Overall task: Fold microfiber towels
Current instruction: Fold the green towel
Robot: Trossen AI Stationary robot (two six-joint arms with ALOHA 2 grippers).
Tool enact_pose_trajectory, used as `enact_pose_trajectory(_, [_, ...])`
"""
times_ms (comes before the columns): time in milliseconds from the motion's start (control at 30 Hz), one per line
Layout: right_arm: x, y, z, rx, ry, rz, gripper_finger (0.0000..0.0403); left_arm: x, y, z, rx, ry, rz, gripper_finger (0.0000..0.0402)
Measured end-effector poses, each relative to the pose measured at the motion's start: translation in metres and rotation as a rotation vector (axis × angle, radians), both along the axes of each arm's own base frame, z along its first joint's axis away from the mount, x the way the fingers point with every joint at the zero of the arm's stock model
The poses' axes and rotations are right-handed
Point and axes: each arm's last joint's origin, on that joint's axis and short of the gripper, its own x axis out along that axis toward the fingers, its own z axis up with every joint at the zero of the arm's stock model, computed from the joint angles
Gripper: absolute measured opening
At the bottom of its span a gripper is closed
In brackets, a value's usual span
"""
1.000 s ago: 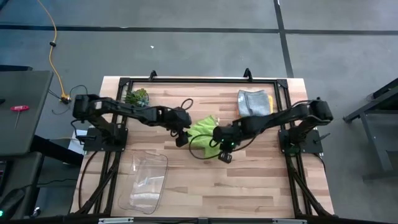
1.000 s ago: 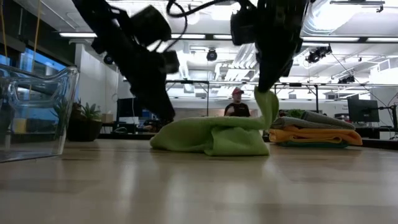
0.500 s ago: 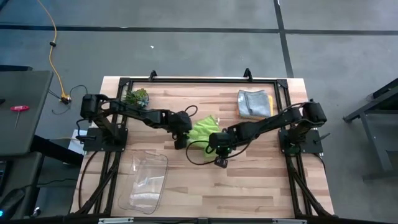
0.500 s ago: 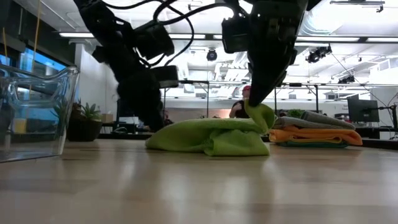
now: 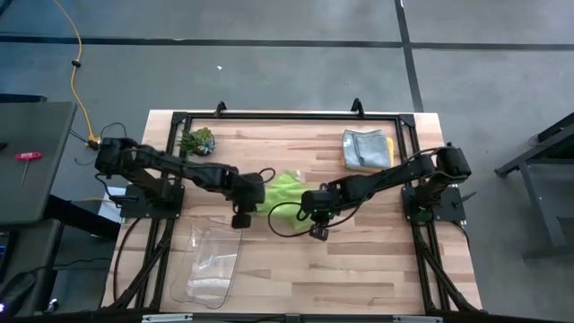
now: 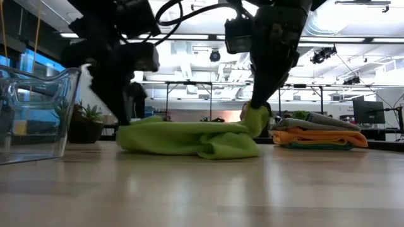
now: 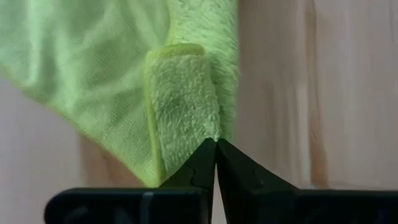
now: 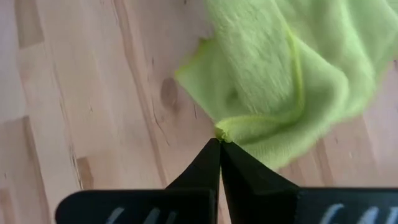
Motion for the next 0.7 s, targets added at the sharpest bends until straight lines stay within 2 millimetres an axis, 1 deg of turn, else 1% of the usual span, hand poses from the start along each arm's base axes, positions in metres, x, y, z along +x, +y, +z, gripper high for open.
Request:
enact_pose_trajectory(133, [0.001, -0.004, 0.000, 0.000, -0.002, -0.011, 0.0000, 0.000, -0.009, -0.005, -0.012, 0.039, 0.011, 0.0008])
enact_pose_trajectory(200, [0.001, -0.006, 0.000, -0.001, -0.003, -0.017, 0.0000, 0.000, -0.010, -0.004, 0.007, 0.035, 0.027, 0.0013])
enact_pose_trajectory(300, [0.001, -0.007, 0.000, -0.001, -0.003, -0.022, 0.0000, 0.000, -0.009, -0.004, 0.012, 0.036, 0.042, 0.0031])
enact_pose_trajectory(500, [0.001, -0.007, 0.000, 0.015, -0.001, -0.018, 0.0000, -0.005, -0.004, -0.001, -0.008, 0.059, 0.055, 0.0098])
enact_pose_trajectory(700, [0.001, -0.008, 0.000, 0.019, -0.001, -0.024, 0.0000, -0.013, 0.002, 0.013, -0.001, 0.021, 0.027, 0.0167])
